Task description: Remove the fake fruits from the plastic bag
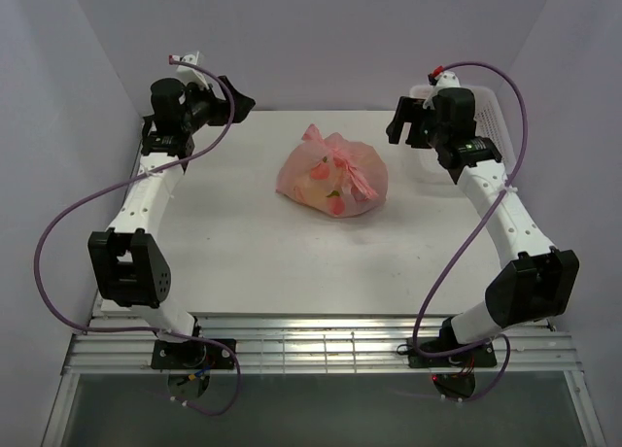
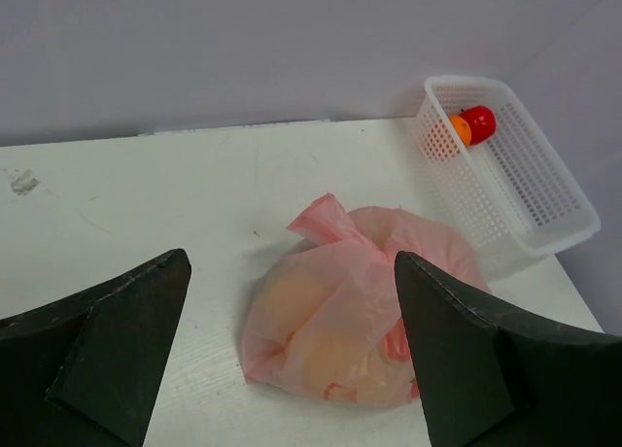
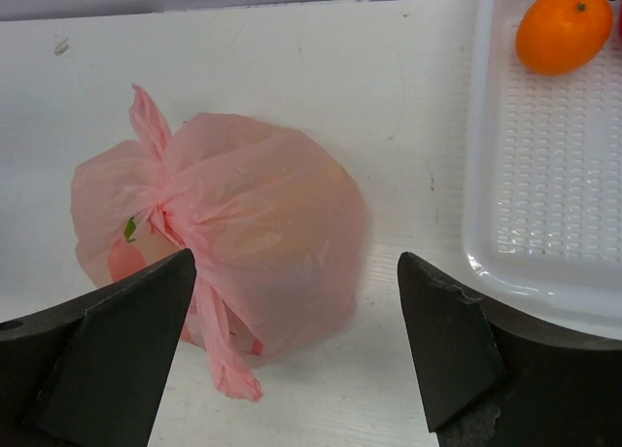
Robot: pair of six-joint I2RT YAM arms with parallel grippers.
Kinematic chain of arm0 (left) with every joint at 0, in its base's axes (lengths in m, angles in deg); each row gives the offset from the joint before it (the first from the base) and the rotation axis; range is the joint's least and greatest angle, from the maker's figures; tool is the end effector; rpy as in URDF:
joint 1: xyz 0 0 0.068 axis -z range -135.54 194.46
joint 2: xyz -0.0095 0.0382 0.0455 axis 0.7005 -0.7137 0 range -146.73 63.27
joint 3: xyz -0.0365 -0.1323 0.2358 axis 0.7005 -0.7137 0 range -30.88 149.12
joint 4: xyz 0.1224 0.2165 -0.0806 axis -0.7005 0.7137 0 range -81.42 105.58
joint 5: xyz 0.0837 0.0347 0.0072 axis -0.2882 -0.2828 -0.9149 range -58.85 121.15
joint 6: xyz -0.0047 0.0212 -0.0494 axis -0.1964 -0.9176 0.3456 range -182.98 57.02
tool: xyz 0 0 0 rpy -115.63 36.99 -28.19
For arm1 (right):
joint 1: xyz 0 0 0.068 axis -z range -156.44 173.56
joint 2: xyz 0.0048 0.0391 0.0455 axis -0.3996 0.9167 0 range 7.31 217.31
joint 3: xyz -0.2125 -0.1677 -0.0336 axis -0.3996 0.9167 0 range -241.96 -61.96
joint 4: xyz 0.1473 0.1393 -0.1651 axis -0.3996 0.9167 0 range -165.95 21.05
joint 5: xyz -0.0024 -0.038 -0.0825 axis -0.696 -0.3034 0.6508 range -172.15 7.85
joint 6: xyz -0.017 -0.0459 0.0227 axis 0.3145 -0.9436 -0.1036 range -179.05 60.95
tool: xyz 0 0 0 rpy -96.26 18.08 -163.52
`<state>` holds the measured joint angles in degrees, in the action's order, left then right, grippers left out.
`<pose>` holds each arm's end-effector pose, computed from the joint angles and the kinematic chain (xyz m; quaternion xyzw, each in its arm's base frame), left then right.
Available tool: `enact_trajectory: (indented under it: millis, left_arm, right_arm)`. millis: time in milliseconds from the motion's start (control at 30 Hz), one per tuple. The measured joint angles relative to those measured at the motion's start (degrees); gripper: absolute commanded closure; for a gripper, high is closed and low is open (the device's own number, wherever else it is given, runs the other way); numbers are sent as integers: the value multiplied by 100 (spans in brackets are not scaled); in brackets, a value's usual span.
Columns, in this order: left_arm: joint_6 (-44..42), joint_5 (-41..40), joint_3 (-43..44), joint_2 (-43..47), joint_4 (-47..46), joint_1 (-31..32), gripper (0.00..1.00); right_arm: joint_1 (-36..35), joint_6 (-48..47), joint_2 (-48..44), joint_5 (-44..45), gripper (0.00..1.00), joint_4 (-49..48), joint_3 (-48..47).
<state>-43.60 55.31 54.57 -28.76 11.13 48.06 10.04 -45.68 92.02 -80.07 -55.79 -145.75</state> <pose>0.3830 -0.0387 0.3919 0.0323 0.7559 -0.2824 0.5897 0.3346 0.0791 0.3930 0.0093 0.8244 0.1169 0.5537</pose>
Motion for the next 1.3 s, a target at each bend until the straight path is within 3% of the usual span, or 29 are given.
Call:
enact_trajectory:
  millis: [200,333,533,733,1100,1200,1300]
  left_arm:
    - [-138,719,319,-527,190,11,2]
    - [-396,1073,1040,-1067,645,197,2]
    - [-1471,1123,1307,-1556,1126,1283,2]
    - [-2090,490,1064,-1838,1069,2365,2]
    - [-2343,-1231,516,-2197,828,2597,2]
    - [-2404,-1438,439,-2214,752,2732,8]
    - [-2426,-1593,348,-2229,603,2883,34]
  right_arm:
    - [0,-181,216,-798,10,-269,2]
    - [-55,-525,568,-1384,10,-356,-251]
    - [-278,-1054,1993,-2146,10,-11,-1740]
    - [-348,-1211,2951,-2520,10,402,-2570]
    - [-341,-1217,2955,-2649,10,533,-2118]
    - [-337,-1209,2955,-2653,10,529,-2000]
    - [-330,-1204,2922,-2671,10,514,-1875]
